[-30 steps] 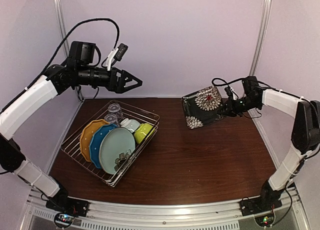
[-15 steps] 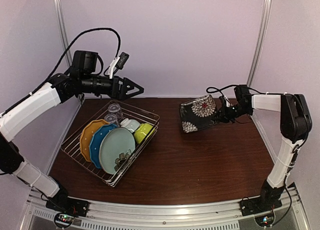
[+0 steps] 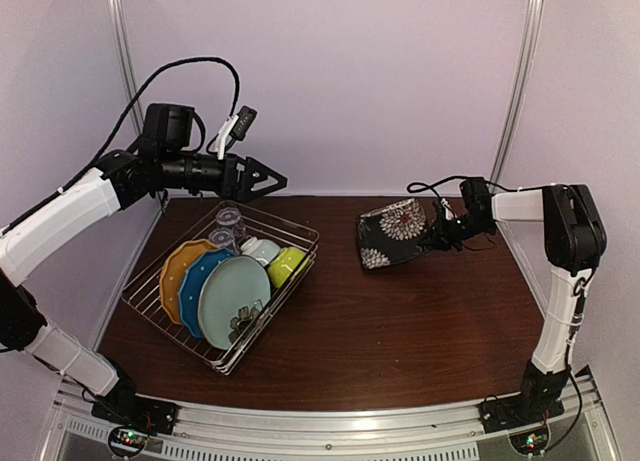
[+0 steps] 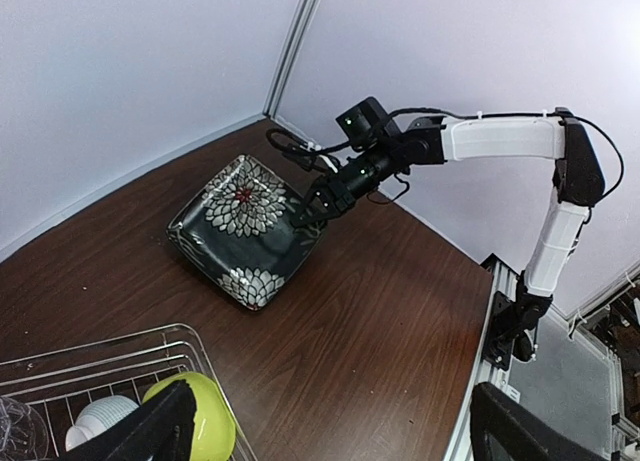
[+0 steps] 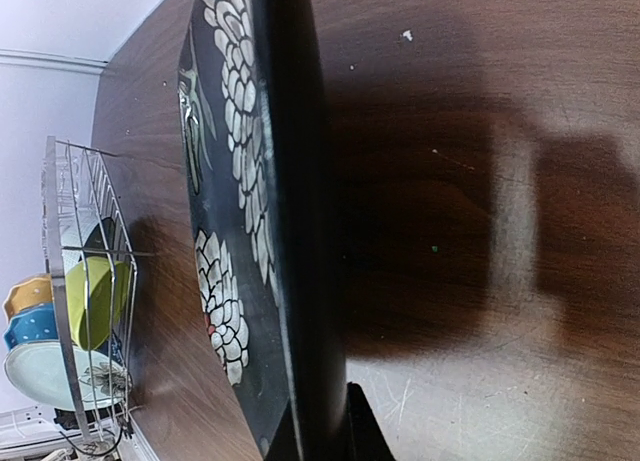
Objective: Unload the mixed dishes from the dish rack
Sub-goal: Place the plate at the center of the board.
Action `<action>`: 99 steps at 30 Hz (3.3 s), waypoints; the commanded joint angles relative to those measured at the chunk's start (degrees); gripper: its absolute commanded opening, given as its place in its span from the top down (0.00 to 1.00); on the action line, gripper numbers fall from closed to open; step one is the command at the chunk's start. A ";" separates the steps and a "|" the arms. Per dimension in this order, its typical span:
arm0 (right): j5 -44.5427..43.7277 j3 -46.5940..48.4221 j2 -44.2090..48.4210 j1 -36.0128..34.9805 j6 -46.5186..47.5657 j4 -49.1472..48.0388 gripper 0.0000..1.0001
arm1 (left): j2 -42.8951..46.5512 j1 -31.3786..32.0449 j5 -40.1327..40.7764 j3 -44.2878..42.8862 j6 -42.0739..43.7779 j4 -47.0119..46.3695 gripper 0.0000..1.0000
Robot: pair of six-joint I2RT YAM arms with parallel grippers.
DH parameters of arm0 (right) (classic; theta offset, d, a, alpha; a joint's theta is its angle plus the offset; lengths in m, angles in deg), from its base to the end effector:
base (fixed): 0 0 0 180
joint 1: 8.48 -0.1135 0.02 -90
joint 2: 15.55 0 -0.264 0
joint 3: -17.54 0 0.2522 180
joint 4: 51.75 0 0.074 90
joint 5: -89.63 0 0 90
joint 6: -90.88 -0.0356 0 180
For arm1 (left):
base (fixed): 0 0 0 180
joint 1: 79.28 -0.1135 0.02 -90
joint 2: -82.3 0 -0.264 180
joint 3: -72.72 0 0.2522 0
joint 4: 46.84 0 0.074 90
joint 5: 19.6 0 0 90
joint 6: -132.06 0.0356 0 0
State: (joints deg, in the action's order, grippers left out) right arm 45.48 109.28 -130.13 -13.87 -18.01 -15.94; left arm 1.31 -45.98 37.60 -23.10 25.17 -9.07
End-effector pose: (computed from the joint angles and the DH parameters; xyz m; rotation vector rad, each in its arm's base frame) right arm 0.4094 0.0643 0.1713 -0.0008 2.5451 1.1941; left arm 0.2553 -0.1908 0.3983 0.6856 1.9642 -1.1181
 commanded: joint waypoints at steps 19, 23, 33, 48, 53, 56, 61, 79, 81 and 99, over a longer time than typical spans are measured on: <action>0.63 11.44 -7.93 -0.39 3.00 0.50 0.91 | 1.31 -0.43 -0.38 4.71 -1.40 -3.70 0.03; -0.72 12.31 -8.66 -0.41 3.62 1.50 0.80 | 0.71 -0.43 -1.03 4.90 -1.57 -3.97 0.03; -2.37 13.96 -10.90 -0.41 5.09 3.52 0.74 | 0.68 -0.43 -0.77 5.49 -1.57 -3.97 0.03; -8.48 16.16 -12.62 -2.22 6.41 6.05 0.68 | 0.33 -0.44 -0.63 5.80 -1.84 -4.24 0.03; -10.73 18.39 -13.52 -3.01 7.37 7.77 0.67 | 0.36 -0.43 -0.54 5.77 -1.75 -4.15 0.03; -12.03 19.85 -14.28 -3.73 8.35 9.40 0.67 | 0.17 -0.49 -0.48 5.62 -1.66 -4.08 0.03; -12.56 21.40 -15.38 -4.84 8.98 10.95 0.67 | 0.11 -0.59 -0.49 5.29 -1.57 -3.88 0.03; -12.44 13.01 -11.86 -6.91 6.71 6.89 0.48 | 0.14 -1.37 -0.04 5.34 -2.01 -3.31 0.03; -12.68 12.50 -11.50 -7.04 6.99 7.02 0.47 | 0.21 -1.39 -0.18 5.42 -2.10 -3.35 0.03; -24.22 12.79 -9.31 -7.18 6.56 9.82 0.19 | 1.39 -2.14 7.52 4.28 -2.08 2.39 0.03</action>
State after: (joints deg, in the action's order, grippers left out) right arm 28.21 121.91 -140.19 -21.74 -11.15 -10.39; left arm 1.52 -47.38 40.55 -17.97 23.40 -9.33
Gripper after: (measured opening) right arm 0.735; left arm 0.974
